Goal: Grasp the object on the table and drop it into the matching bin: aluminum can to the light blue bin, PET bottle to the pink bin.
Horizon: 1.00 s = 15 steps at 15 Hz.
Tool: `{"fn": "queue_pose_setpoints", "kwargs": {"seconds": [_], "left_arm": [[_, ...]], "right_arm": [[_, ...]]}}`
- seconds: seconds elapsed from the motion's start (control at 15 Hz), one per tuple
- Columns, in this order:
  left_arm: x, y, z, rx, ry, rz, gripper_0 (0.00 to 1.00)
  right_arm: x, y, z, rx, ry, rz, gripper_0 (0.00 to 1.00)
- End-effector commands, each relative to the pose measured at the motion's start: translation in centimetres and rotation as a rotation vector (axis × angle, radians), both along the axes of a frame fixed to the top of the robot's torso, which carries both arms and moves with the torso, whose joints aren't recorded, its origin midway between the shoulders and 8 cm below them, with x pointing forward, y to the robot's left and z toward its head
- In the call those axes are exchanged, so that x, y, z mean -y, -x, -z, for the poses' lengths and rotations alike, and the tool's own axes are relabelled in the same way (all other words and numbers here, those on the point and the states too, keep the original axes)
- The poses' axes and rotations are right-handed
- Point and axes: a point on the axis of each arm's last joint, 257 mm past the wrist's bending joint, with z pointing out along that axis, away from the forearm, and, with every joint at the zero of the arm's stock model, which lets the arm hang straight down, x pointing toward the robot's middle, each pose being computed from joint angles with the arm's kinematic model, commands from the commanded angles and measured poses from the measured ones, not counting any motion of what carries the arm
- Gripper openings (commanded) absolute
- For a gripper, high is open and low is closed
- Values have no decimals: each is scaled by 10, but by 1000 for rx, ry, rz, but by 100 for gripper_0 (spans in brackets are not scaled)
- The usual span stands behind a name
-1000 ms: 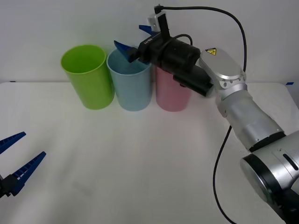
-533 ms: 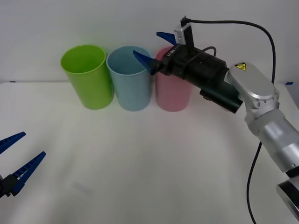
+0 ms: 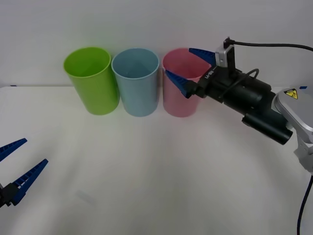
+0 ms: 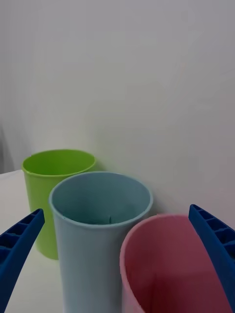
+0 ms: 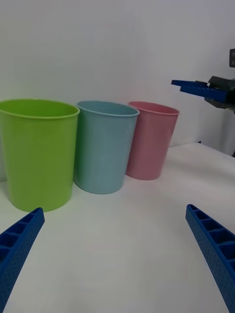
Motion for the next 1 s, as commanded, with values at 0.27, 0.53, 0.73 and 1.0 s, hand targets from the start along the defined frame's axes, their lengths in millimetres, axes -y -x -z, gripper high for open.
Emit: {"fn": "queue_pose_setpoints", "kwargs": {"seconds": [0.27, 0.53, 0.73, 1.0], "left_arm": [[0, 0, 0, 0, 0, 0, 100], [0, 0, 0, 0, 0, 0, 100], [0, 0, 0, 0, 0, 0, 100], [0, 0, 0, 0, 0, 0, 100]], "right_arm": [[63, 21, 25, -19, 9, 95, 100], [100, 24, 49, -42, 20, 171, 100], [131, 33, 74, -70, 36, 230, 100], [167, 48, 101, -98, 58, 297, 100]]}}
